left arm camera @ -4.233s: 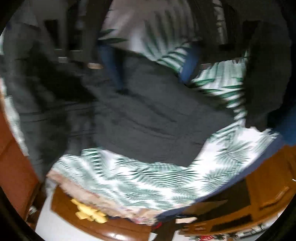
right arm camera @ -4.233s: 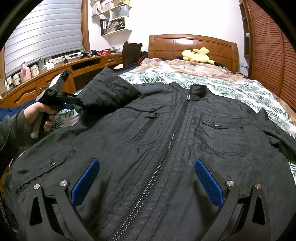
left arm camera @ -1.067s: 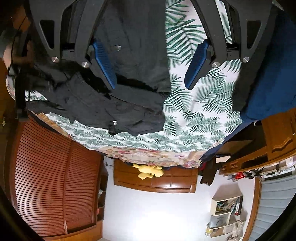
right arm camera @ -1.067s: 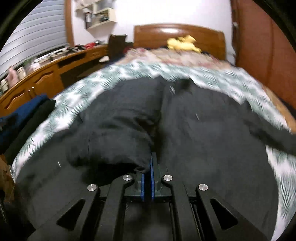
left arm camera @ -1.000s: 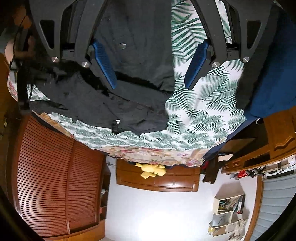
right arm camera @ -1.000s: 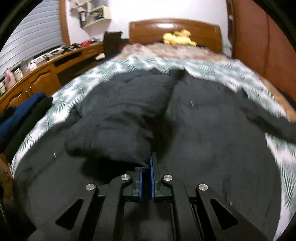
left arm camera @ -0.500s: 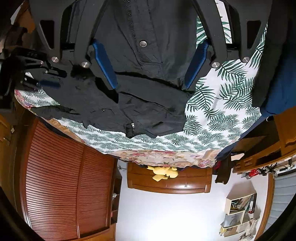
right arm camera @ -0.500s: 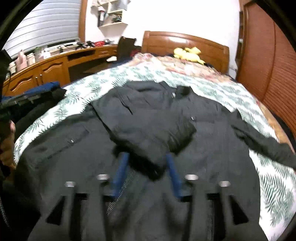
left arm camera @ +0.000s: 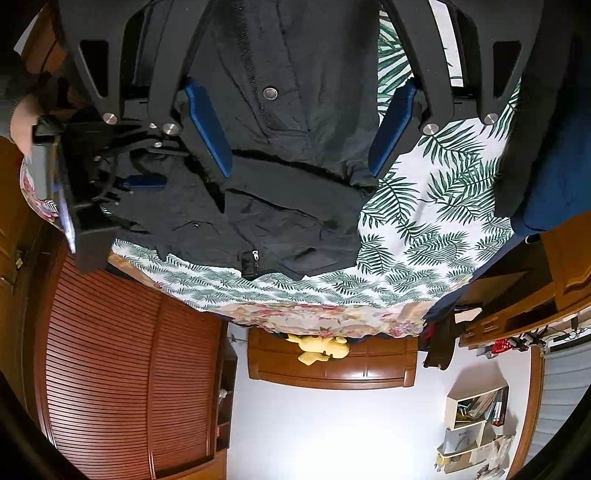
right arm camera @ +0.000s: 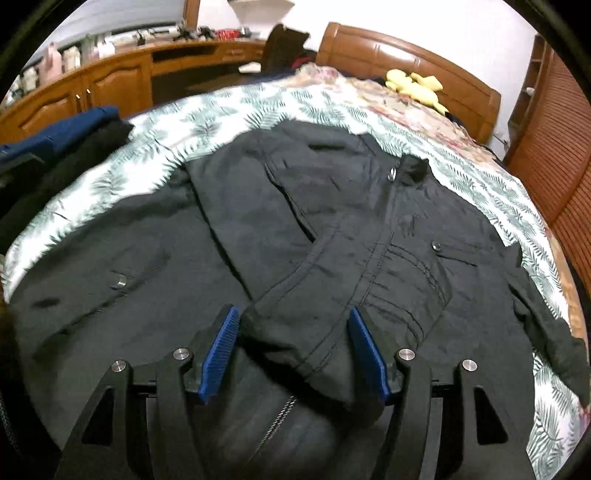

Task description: Fold large clothes

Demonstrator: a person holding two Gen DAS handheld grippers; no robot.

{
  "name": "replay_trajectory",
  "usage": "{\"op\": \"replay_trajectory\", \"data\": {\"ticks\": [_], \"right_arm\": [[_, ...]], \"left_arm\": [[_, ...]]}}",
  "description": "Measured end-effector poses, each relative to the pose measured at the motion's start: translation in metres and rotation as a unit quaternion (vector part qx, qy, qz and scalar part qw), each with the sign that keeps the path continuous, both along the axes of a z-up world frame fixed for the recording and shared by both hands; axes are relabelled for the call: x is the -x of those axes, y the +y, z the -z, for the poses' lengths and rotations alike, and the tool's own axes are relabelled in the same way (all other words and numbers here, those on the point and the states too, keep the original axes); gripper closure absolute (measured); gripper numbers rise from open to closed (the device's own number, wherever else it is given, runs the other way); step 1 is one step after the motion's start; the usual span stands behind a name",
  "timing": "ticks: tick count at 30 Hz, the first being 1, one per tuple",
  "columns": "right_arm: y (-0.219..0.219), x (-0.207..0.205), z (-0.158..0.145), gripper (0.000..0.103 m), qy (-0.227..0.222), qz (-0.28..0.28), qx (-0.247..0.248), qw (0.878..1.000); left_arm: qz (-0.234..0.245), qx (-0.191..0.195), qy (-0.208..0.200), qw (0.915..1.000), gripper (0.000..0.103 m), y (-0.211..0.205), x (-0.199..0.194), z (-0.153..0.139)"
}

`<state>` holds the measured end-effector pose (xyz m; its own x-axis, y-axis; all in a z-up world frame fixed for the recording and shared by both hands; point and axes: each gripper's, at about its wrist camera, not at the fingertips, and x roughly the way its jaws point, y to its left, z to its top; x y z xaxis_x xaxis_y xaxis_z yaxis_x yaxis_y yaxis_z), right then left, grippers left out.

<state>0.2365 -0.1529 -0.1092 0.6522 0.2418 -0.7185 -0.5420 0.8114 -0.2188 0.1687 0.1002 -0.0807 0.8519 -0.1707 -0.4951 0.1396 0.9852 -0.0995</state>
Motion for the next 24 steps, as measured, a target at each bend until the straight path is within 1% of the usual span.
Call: {"op": "replay_trajectory", "data": {"ticks": [1,2,5,6,8,12,15,19,24], "right_arm": [[0.002,-0.005,0.003,0.042,0.003,-0.001,0.008,1.0],[0.001,-0.007,0.004,0.062,0.005,-0.003,0.011,1.0],[-0.006,-0.009,0.002,0.087,0.003,-0.003,0.009,1.0],[-0.008,-0.01,-0.001,0.092,-0.003,0.001,0.004,1.0],[-0.019,-0.007,-0.009,0.095,-0.019,0.016,-0.013,1.0],[-0.052,0.009,-0.03,0.097,-0.051,0.05,-0.063,0.995],[-0.077,0.025,-0.039,0.097,-0.068,0.075,-0.084,0.991],[-0.109,0.042,-0.037,0.097,-0.067,0.105,-0.092,0.988],[-0.127,0.051,-0.026,0.097,-0.048,0.125,-0.089,0.987]], "left_arm": [[0.001,0.001,0.0,1.0,0.026,0.0,0.0,0.0],[0.001,0.001,0.0,1.0,0.026,0.0,0.0,0.0],[0.002,-0.001,-0.001,1.0,0.026,-0.001,0.0,0.0],[0.004,-0.001,0.0,1.0,0.026,-0.001,0.0,0.0],[0.008,-0.003,-0.001,1.0,0.026,-0.003,0.0,0.0],[0.019,-0.007,-0.002,0.9998,0.026,-0.011,0.002,0.001],[0.026,-0.008,-0.001,0.9996,0.026,-0.017,0.002,0.001],[0.035,-0.009,0.0,0.9994,0.026,-0.029,0.0,0.002],[0.049,-0.008,0.0,0.9988,0.026,-0.048,-0.007,0.002]]}}
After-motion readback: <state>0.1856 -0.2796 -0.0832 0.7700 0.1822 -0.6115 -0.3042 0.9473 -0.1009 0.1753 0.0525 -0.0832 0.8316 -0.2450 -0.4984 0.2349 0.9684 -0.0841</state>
